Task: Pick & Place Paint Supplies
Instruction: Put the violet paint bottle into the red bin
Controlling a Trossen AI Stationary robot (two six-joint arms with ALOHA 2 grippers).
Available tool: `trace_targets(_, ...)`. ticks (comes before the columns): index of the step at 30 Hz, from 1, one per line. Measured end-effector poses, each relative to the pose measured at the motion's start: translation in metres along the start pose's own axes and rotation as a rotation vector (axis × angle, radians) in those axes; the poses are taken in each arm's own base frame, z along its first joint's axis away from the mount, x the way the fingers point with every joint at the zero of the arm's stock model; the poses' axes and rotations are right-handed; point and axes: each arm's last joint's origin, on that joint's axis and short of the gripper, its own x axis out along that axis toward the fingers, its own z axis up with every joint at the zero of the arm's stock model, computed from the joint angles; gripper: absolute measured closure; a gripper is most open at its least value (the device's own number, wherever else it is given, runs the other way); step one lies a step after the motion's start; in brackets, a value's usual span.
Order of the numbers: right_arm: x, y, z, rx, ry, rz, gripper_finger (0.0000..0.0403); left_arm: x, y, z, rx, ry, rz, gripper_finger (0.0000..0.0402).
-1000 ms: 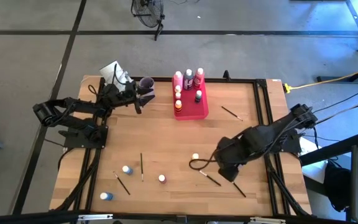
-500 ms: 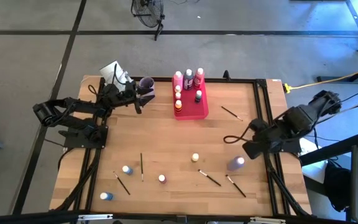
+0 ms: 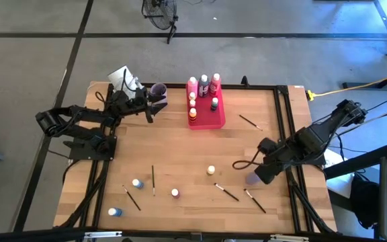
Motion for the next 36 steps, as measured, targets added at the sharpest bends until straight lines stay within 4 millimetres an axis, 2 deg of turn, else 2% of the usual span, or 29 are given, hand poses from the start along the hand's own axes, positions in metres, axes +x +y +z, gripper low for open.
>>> trace_targets(3,0.0,0.003,0.0,-0.075,-0.002,0.028,0.0102,0.0,0.0,0.0,0.0,0.0,0.0,0.0199)
trace_targets(16,0.0,0.009,-0.001,-0.068,-0.012,0.088,0.0102,0.0,0.0,0.0,-0.001,0.002,0.0,0.0199)
trace_targets(22,0.008,0.016,0.001,-0.103,0.0,0.073,0.0102,0.0,0.0,0.0,-0.002,0.003,0.0,0.0199)
trace_targets(32,0.036,0.025,0.009,0.006,0.097,-0.063,0.0105,0.0,0.001,-0.002,-0.009,0.017,0.004,0.0199)
trace_targets(36,0.046,0.019,0.012,0.09,0.158,-0.222,0.0108,0.0,0.001,-0.002,-0.009,0.017,0.003,0.0199)
